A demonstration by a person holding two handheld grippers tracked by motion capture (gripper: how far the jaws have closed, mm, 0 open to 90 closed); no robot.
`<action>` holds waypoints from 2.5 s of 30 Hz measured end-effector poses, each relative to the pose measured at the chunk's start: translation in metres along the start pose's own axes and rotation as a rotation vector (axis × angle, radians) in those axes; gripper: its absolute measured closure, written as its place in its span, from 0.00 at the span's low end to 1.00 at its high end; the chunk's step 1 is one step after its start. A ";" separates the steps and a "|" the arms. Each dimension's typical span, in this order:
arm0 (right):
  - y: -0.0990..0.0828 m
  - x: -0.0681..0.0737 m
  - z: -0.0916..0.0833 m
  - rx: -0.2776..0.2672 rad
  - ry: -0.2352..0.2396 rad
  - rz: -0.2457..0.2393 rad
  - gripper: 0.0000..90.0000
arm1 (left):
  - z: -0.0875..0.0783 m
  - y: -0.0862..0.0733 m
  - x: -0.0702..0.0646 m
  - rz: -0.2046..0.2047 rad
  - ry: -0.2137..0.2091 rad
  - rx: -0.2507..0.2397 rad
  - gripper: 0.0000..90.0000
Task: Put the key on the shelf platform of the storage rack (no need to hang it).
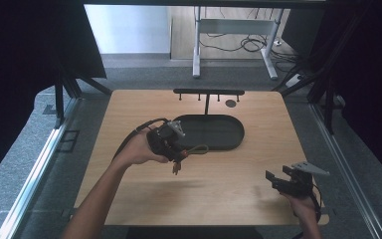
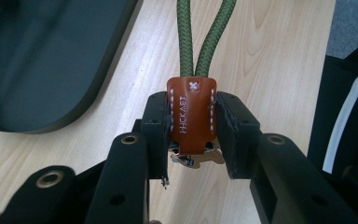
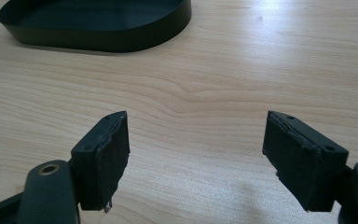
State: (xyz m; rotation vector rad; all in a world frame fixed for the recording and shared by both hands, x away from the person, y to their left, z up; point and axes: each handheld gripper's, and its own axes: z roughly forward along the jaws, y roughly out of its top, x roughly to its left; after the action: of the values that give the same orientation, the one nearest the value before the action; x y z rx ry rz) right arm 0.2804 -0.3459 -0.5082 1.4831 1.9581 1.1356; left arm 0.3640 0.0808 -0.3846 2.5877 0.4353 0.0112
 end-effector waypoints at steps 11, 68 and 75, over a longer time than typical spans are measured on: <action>0.000 0.002 0.001 0.003 0.004 -0.013 0.26 | -0.004 0.012 0.004 0.001 0.016 0.005 0.74; -0.002 -0.001 -0.001 0.010 -0.006 0.002 0.26 | -0.008 0.070 0.054 0.005 0.063 0.046 0.74; -0.003 -0.003 -0.001 0.012 -0.007 0.006 0.27 | -0.002 0.076 0.063 0.000 0.061 0.056 0.74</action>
State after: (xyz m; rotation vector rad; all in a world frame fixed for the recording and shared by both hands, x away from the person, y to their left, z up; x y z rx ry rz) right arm 0.2791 -0.3494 -0.5101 1.4985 1.9604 1.1215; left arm 0.4467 0.0393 -0.3501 2.6483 0.4638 0.0795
